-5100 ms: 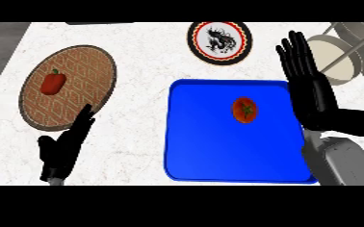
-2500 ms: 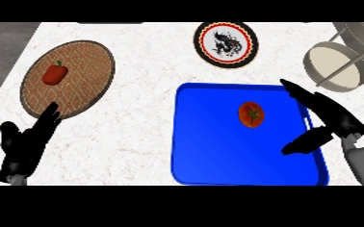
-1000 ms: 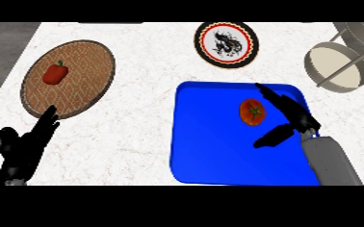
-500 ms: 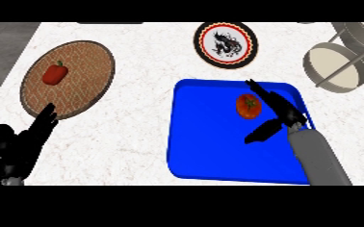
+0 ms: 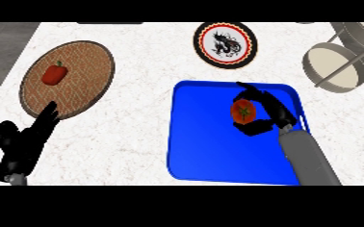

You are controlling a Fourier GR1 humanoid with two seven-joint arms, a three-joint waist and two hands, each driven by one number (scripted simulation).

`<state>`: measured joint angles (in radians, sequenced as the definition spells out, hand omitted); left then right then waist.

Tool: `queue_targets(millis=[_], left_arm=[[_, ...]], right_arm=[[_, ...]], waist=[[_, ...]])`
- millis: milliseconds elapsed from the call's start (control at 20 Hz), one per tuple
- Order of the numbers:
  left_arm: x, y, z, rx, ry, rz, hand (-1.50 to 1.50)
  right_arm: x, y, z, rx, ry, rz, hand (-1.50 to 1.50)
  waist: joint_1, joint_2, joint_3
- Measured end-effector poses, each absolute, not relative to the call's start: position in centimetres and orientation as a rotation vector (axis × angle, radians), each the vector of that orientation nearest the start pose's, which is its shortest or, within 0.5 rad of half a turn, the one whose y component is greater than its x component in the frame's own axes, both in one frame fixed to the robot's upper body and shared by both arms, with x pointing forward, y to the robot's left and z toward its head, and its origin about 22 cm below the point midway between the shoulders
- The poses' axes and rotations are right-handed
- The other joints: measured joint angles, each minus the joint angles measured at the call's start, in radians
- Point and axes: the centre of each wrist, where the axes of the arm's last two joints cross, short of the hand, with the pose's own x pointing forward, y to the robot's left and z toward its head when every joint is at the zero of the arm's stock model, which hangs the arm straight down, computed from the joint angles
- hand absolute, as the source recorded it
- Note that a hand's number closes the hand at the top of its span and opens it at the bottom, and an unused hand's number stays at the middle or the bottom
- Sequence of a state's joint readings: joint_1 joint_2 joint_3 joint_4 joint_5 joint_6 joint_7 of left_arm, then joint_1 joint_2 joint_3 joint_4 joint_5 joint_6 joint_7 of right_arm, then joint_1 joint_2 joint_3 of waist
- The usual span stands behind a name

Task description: Pick the tomato from the tray and place it in the tiered basket

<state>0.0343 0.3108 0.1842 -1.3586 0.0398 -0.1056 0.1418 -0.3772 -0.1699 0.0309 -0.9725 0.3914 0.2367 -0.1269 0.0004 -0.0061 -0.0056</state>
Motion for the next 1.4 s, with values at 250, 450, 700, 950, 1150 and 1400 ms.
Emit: queue_targets(millis=[250,450,700,950,1150,1400], left_arm=[[21.5,36.3,-1.9,0.279,-1.200,-0.062,0.00],[21.7,36.2,-2.3,0.273,-1.194,-0.057,0.00],[22.4,36.2,-1.9,0.275,-1.193,-0.068,0.00],[23.0,35.7,-1.5,0.263,-1.201,-0.094,0.00],[22.8,35.6,-1.8,0.263,-1.191,-0.095,0.00],[23.0,35.6,-1.6,0.264,-1.194,-0.086,0.00]], right_arm=[[31.8,-24.8,-3.1,-0.128,-1.378,0.660,1.50],[31.1,-26.3,-2.0,-0.176,-1.393,0.585,1.50],[32.6,-23.5,1.0,-0.448,-1.322,0.573,1.50],[35.3,-19.4,4.7,-0.822,-1.193,0.578,1.50],[36.9,-14.9,9.0,-1.085,-1.154,0.516,1.50],[37.9,-9.4,15.4,-1.315,-1.165,0.425,1.50]], waist=[[0.001,0.003,0.004],[-0.002,0.004,0.005],[0.007,0.003,0.002],[0.031,-0.002,-0.005],[0.032,-0.008,-0.005],[0.022,-0.004,0.000]])
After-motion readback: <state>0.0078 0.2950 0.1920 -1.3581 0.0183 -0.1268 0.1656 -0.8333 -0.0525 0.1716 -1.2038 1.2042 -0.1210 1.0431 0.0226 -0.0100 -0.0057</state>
